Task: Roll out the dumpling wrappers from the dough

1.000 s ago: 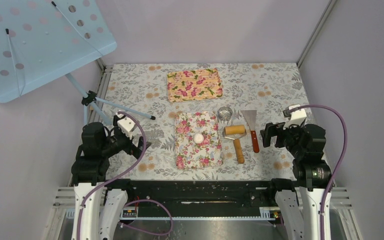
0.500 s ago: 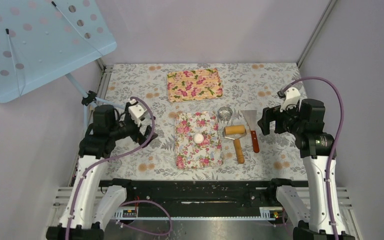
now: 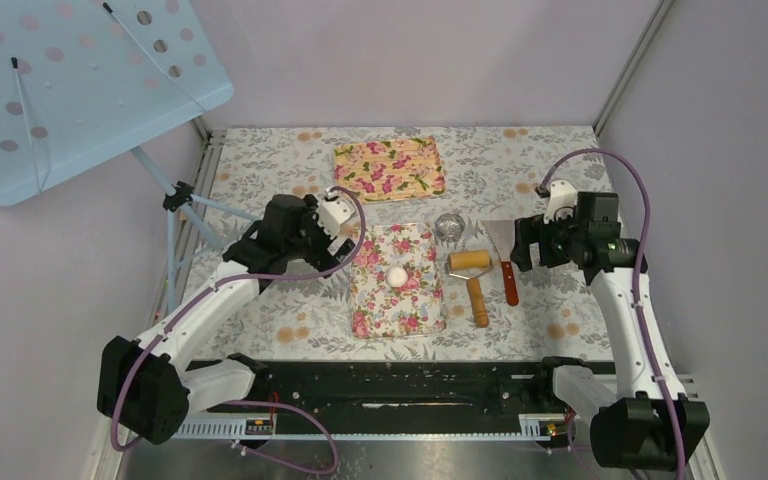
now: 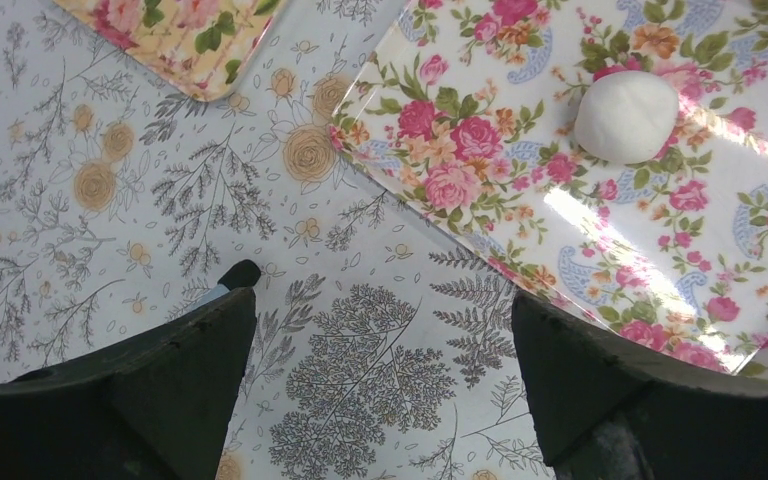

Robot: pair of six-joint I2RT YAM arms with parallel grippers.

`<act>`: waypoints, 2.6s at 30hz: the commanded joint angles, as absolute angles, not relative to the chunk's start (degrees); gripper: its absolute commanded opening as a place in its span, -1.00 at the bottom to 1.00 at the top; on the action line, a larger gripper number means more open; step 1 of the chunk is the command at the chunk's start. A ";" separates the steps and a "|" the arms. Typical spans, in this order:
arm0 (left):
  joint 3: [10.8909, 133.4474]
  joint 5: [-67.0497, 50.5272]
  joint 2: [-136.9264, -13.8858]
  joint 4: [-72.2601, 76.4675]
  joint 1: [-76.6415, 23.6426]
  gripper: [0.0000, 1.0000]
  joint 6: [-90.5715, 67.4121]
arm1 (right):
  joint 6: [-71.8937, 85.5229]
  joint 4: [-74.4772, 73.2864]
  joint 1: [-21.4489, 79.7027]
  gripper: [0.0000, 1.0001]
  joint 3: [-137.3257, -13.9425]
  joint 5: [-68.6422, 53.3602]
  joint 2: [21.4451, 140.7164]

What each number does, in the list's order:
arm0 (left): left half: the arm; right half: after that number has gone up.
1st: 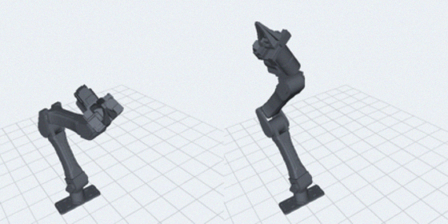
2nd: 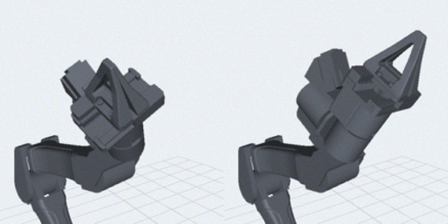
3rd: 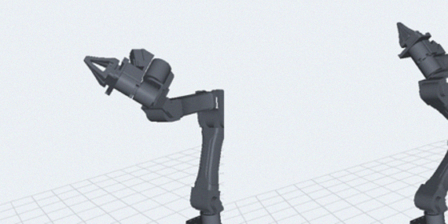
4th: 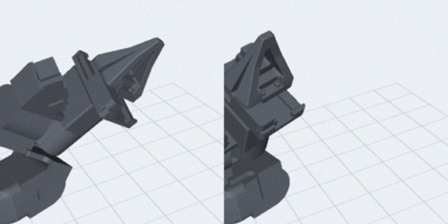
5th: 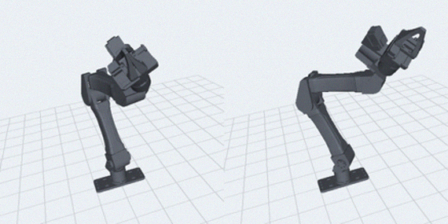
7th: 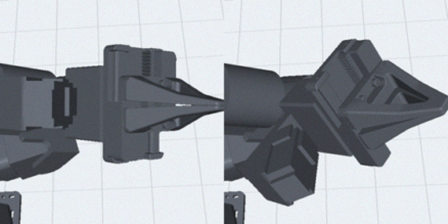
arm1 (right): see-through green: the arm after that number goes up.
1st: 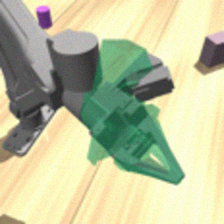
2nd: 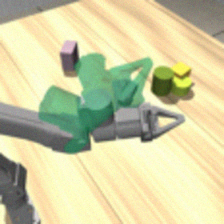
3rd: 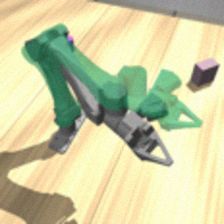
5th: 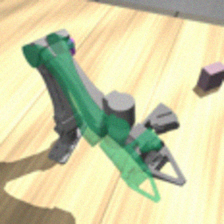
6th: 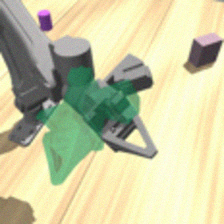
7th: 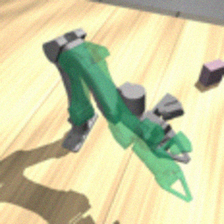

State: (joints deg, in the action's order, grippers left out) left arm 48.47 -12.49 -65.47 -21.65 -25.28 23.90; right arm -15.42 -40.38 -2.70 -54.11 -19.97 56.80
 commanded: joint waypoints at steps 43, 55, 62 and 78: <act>40.72 -9.91 -55.86 -19.84 -21.98 0.98 19.84 | -14.70 -35.67 20.22 0.53 -49.47 -7.99 83.75; 40.43 -10.36 -56.02 -19.49 -21.45 0.98 19.59 | -16.06 -37.18 22.87 0.42 -51.14 -6.24 88.50; 40.00 -10.37 -56.28 -18.78 -21.35 0.98 19.69 | -16.42 -38.40 23.54 0.27 -52.34 -6.23 91.13; 39.37 -9.93 -56.71 -17.64 -21.29 0.98 19.86 | -18.35 -41.48 23.82 -0.83 -53.56 -8.60 89.70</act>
State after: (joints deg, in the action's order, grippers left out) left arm 39.68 -9.19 -56.73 -20.82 -21.61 20.47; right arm -16.75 -38.06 23.33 -50.83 -7.18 91.88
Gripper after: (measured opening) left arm 0.989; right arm 0.277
